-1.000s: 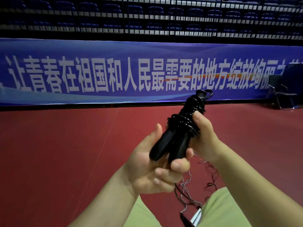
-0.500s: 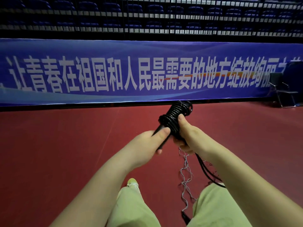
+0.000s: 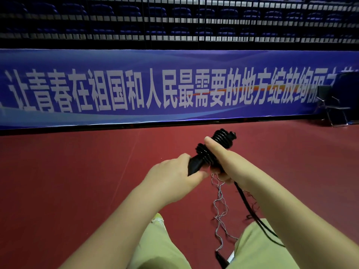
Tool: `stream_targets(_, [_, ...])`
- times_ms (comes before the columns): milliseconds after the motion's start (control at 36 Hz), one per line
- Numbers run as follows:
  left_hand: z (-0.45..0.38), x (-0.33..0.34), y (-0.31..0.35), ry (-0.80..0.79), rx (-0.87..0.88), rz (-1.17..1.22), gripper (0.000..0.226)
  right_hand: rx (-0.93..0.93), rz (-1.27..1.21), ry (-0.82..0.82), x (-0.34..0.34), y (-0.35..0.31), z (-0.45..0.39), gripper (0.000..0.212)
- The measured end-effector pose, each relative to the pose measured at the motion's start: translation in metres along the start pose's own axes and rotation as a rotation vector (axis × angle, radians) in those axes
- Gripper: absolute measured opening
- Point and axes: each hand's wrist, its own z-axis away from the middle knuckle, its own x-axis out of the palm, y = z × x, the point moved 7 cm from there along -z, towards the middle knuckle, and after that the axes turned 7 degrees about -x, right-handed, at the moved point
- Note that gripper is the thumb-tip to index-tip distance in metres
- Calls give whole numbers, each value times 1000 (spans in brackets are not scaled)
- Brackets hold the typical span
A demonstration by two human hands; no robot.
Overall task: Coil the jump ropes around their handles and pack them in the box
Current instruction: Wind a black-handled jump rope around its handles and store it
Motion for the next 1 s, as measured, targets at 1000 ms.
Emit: stream_targets(1000, [25,17,16,-569,78,1012,77,-405,-88,-151,4,-26,20,46])
